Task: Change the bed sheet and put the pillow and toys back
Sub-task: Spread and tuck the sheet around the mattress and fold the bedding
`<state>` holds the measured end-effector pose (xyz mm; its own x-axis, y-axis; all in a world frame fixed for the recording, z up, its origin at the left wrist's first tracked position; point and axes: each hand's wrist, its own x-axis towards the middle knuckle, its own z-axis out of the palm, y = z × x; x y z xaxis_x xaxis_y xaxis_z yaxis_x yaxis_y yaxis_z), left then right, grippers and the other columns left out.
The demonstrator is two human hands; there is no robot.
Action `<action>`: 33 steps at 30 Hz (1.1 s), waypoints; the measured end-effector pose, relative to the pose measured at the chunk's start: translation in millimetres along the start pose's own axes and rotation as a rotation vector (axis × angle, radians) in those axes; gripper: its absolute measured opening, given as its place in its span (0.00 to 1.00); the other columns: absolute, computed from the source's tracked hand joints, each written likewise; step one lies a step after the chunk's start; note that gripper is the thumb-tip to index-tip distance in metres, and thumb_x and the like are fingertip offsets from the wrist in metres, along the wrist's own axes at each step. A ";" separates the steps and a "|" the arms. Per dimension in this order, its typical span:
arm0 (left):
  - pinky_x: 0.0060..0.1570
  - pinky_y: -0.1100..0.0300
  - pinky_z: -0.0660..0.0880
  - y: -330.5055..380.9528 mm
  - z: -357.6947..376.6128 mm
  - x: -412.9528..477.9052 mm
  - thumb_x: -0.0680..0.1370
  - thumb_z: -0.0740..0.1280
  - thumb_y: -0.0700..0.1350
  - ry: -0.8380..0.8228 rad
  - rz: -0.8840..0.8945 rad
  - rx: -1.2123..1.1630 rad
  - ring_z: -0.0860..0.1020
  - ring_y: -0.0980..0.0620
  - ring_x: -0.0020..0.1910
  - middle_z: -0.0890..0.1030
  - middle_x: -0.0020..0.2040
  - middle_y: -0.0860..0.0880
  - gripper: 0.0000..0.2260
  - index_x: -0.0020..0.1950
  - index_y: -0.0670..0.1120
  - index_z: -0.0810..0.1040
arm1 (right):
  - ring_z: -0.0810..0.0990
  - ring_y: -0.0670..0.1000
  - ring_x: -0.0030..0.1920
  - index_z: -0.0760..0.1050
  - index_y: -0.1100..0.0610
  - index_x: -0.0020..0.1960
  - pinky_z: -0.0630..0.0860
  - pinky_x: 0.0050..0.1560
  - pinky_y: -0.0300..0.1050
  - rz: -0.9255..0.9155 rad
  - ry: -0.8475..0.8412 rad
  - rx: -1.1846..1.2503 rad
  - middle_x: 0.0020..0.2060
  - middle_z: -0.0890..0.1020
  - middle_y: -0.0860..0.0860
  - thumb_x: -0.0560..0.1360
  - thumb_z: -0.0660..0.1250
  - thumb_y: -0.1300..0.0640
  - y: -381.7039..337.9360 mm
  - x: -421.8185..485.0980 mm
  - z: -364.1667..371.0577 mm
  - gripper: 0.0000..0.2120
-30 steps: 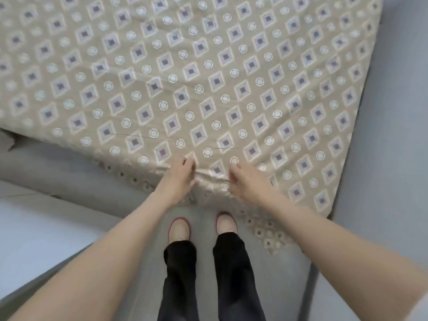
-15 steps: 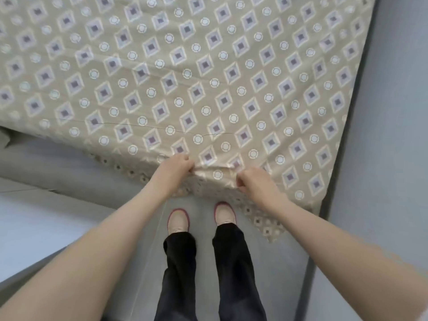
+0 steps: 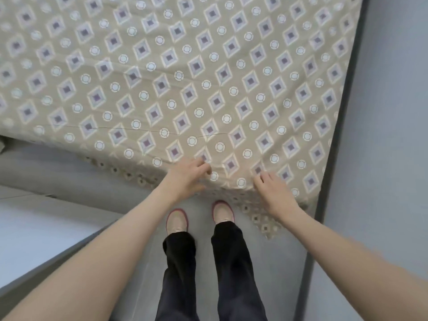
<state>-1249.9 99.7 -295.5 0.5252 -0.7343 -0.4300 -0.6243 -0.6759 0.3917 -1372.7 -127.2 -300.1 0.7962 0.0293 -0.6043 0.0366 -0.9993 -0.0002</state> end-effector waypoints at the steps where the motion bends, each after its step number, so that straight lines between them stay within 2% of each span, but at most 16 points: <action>1: 0.50 0.55 0.71 6.6 2.0 1.7 0.75 0.67 0.47 -0.024 0.003 0.020 0.73 0.47 0.56 0.75 0.57 0.49 0.16 0.61 0.47 0.74 | 0.71 0.55 0.54 0.64 0.57 0.65 0.63 0.45 0.43 0.042 -0.005 -0.003 0.55 0.72 0.53 0.66 0.67 0.71 5.6 -5.4 2.1 0.30; 3: 0.47 0.55 0.71 20.4 8.5 6.4 0.76 0.65 0.47 -0.061 -0.023 0.054 0.73 0.47 0.57 0.74 0.58 0.49 0.14 0.61 0.46 0.72 | 0.72 0.53 0.49 0.67 0.58 0.58 0.62 0.41 0.42 0.099 -0.008 -0.012 0.52 0.74 0.53 0.66 0.66 0.72 14.7 -13.0 3.2 0.23; 5: 0.44 0.54 0.72 34.0 15.6 11.6 0.78 0.62 0.44 -0.051 -0.047 0.061 0.73 0.48 0.57 0.73 0.56 0.48 0.10 0.59 0.45 0.71 | 0.71 0.53 0.43 0.67 0.59 0.57 0.62 0.38 0.43 0.106 -0.005 -0.037 0.48 0.74 0.53 0.68 0.63 0.73 22.0 -17.0 4.6 0.21; 7: 0.39 0.57 0.70 42.6 19.8 16.1 0.77 0.61 0.38 -0.024 -0.043 0.108 0.72 0.49 0.55 0.74 0.55 0.49 0.07 0.55 0.45 0.72 | 0.73 0.53 0.41 0.66 0.59 0.57 0.63 0.38 0.43 0.082 0.010 -0.023 0.45 0.75 0.52 0.70 0.61 0.74 28.5 -17.5 3.4 0.19; 8: 0.38 0.59 0.68 45.8 20.8 18.6 0.76 0.62 0.35 -0.016 -0.034 0.125 0.72 0.50 0.54 0.74 0.55 0.50 0.09 0.54 0.45 0.73 | 0.74 0.53 0.42 0.66 0.58 0.55 0.65 0.38 0.43 0.068 0.006 -0.008 0.44 0.74 0.52 0.70 0.60 0.74 32.0 -16.7 2.6 0.18; 11: 0.40 0.61 0.65 50.5 22.8 22.7 0.76 0.62 0.34 -0.015 -0.020 0.149 0.72 0.51 0.55 0.76 0.57 0.51 0.11 0.54 0.46 0.75 | 0.74 0.54 0.42 0.64 0.56 0.45 0.66 0.38 0.45 0.038 -0.035 0.045 0.38 0.69 0.52 0.70 0.59 0.75 36.4 -14.7 -2.5 0.15; 14: 0.41 0.64 0.60 52.3 24.4 24.7 0.76 0.61 0.34 -0.020 0.003 0.208 0.71 0.51 0.57 0.75 0.58 0.51 0.12 0.56 0.47 0.75 | 0.70 0.53 0.39 0.64 0.56 0.41 0.65 0.38 0.46 0.015 -0.047 0.028 0.34 0.65 0.52 0.69 0.59 0.75 38.7 -15.0 -3.7 0.14; 17: 0.47 0.63 0.64 52.0 25.6 23.4 0.75 0.59 0.33 -0.018 0.035 0.214 0.69 0.50 0.58 0.74 0.57 0.50 0.14 0.57 0.47 0.74 | 0.68 0.54 0.39 0.65 0.57 0.39 0.65 0.39 0.46 0.036 -0.057 0.006 0.36 0.68 0.53 0.67 0.61 0.75 39.5 -17.5 0.5 0.14; 19: 0.51 0.62 0.66 51.9 28.7 22.0 0.75 0.58 0.34 -0.035 0.037 0.202 0.68 0.50 0.59 0.74 0.57 0.49 0.14 0.57 0.46 0.74 | 0.69 0.54 0.39 0.62 0.57 0.35 0.65 0.38 0.45 0.065 -0.080 0.018 0.35 0.68 0.53 0.67 0.61 0.74 39.6 -17.5 3.6 0.14; 21: 0.50 0.62 0.65 54.2 30.5 22.8 0.75 0.58 0.33 -0.045 0.012 0.212 0.68 0.49 0.59 0.74 0.57 0.48 0.14 0.57 0.45 0.73 | 0.69 0.55 0.38 0.59 0.57 0.33 0.64 0.38 0.45 0.098 -0.086 0.038 0.33 0.66 0.52 0.68 0.61 0.73 39.0 -13.3 1.2 0.16; 24: 0.46 0.60 0.65 61.0 27.7 27.0 0.72 0.63 0.31 -0.066 -0.050 0.221 0.70 0.48 0.58 0.74 0.56 0.48 0.16 0.56 0.45 0.72 | 0.72 0.57 0.39 0.64 0.58 0.35 0.66 0.38 0.45 0.115 -0.095 0.066 0.34 0.69 0.53 0.71 0.60 0.71 38.7 -8.1 -5.4 0.11; 26: 0.44 0.60 0.65 65.9 25.3 26.7 0.72 0.65 0.33 -0.082 -0.112 0.178 0.71 0.48 0.58 0.73 0.57 0.47 0.15 0.56 0.45 0.73 | 0.75 0.58 0.43 0.71 0.58 0.42 0.66 0.39 0.45 0.109 -0.141 0.086 0.40 0.73 0.55 0.72 0.60 0.71 38.7 -10.3 -14.1 0.08; 29: 0.52 0.56 0.71 72.3 15.4 16.9 0.77 0.63 0.38 -0.173 -0.246 -0.085 0.71 0.46 0.61 0.71 0.63 0.48 0.12 0.60 0.45 0.73 | 0.76 0.56 0.51 0.72 0.56 0.57 0.68 0.43 0.45 0.118 -0.280 0.150 0.52 0.76 0.54 0.77 0.60 0.63 37.4 -20.2 -31.4 0.10; 31: 0.59 0.51 0.71 74.4 -0.2 11.2 0.79 0.61 0.42 -0.231 -0.290 -0.241 0.70 0.47 0.64 0.69 0.66 0.49 0.14 0.65 0.47 0.71 | 0.76 0.56 0.55 0.72 0.54 0.60 0.70 0.47 0.47 0.139 -0.343 0.206 0.56 0.77 0.53 0.78 0.59 0.59 35.3 -22.1 -48.3 0.12; 33: 0.61 0.50 0.70 76.2 -24.0 4.5 0.80 0.59 0.44 -0.201 -0.352 -0.313 0.72 0.47 0.64 0.70 0.67 0.48 0.16 0.68 0.49 0.69 | 0.75 0.55 0.57 0.71 0.53 0.63 0.69 0.48 0.46 0.165 -0.302 0.305 0.58 0.76 0.52 0.79 0.57 0.57 34.3 -26.7 -68.4 0.13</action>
